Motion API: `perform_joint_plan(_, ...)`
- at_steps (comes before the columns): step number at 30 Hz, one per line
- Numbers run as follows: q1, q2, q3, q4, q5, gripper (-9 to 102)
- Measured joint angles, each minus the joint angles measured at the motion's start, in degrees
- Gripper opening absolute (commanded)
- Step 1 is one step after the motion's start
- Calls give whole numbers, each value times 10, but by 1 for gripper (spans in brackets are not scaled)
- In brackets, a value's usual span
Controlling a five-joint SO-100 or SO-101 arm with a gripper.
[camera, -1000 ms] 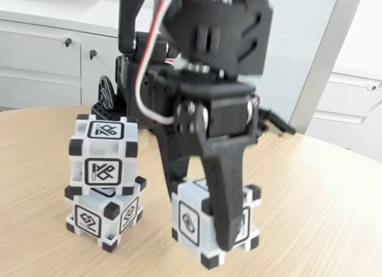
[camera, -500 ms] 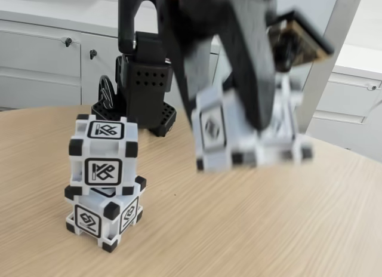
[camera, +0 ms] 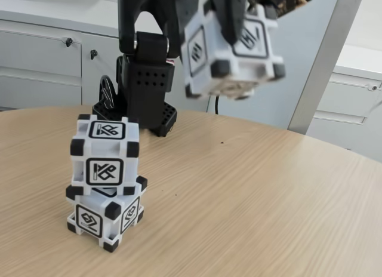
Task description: Stack cubes from left to right.
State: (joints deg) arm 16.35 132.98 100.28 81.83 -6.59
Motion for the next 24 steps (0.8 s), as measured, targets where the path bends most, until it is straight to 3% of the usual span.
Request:
perform_joint_plan(8, 111, 7, 0, 4, 28, 19)
perform_joint_plan(24, 124, 7, 79, 5, -3, 19)
